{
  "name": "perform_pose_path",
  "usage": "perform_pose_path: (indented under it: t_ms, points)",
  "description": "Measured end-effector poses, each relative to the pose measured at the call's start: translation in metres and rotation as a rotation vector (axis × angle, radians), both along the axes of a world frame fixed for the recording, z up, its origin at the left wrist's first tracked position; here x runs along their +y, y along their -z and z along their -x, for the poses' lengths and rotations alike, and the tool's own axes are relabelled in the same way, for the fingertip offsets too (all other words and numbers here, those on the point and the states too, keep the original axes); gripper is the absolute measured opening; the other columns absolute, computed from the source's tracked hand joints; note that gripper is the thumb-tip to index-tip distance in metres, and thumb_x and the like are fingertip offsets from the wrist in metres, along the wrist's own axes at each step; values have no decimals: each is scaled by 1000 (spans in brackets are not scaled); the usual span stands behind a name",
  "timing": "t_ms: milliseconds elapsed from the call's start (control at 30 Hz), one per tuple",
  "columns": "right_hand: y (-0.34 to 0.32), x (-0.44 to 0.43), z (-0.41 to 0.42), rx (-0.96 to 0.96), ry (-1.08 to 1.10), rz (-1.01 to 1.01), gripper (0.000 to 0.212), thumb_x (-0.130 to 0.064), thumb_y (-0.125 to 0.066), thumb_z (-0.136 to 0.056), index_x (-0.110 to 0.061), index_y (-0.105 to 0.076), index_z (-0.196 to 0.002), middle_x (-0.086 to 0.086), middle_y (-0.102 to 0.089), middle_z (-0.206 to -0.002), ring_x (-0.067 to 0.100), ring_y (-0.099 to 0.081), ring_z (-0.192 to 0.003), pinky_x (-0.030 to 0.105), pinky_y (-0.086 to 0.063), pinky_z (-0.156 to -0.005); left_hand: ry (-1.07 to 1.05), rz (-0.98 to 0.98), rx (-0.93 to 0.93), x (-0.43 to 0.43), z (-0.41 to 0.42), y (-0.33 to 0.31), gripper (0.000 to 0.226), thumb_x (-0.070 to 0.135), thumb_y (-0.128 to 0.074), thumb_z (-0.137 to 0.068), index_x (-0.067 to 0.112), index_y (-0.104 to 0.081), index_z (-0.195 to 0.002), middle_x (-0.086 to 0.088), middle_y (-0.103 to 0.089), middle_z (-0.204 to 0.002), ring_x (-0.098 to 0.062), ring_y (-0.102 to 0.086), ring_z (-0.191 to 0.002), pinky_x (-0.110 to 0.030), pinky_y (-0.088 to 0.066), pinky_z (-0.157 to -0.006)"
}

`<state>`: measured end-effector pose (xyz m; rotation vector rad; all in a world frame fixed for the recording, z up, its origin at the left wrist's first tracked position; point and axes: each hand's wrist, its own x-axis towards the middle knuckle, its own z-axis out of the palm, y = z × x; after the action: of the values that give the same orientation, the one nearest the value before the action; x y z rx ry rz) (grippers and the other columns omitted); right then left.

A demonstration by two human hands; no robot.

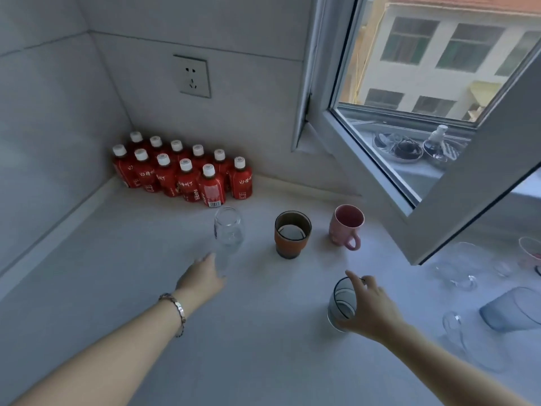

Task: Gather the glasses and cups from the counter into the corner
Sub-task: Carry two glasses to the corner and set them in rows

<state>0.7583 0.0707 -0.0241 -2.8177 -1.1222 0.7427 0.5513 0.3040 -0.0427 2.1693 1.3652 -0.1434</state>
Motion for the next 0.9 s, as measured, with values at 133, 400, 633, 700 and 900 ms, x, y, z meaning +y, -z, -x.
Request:
perform_pose_path:
  t_ms: [133,400,633,700,900]
  points:
    - [-4,16,-7,44,-17,-10,96,-55,-65,-70,-33,-12,-147,-2,-31,-143,21,-42,-126,31,-45,-97,-103,-50,-196,49,-45,-4,94,35,-74,-73,10,-19,-144,-15,-26,-150,-37,-35,-135,-46,-37,-107]
    - [-12,40,-13,37,-87,-116,99,-58,-66,-68,-35,-12,-147,-7,-30,-143,15,-41,-127,26,-46,-93,-218,30,-314,86,-92,22,83,31,-79,-69,16,-34,-138,-11,-42,-143,-31,-45,-129,-38,-40,-101]
    - [-21,36,-12,22,-156,-110,101,-51,-71,-67,-33,-12,-147,-3,-30,-144,19,-41,-127,28,-48,-93,-158,-76,-272,40,-65,6,64,34,-81,-65,17,-48,-117,-4,-55,-129,-26,-57,-112,-31,-46,-83]
    - [-26,32,-8,10,-201,-105,101,-50,-71,-67,-33,-12,-147,-3,-31,-144,19,-40,-127,29,-47,-94,-143,-93,-289,18,-49,-6,64,36,-82,-64,19,-48,-116,-3,-58,-123,-24,-57,-108,-30,-44,-81]
    - [-47,11,22,-4,-387,-117,103,-47,-72,-67,-33,-10,-148,0,-30,-144,22,-38,-129,30,-45,-94,-192,-98,-337,-69,18,-48,71,39,-84,-60,22,-50,-120,2,-61,-122,-21,-57,-112,-29,-45,-91]
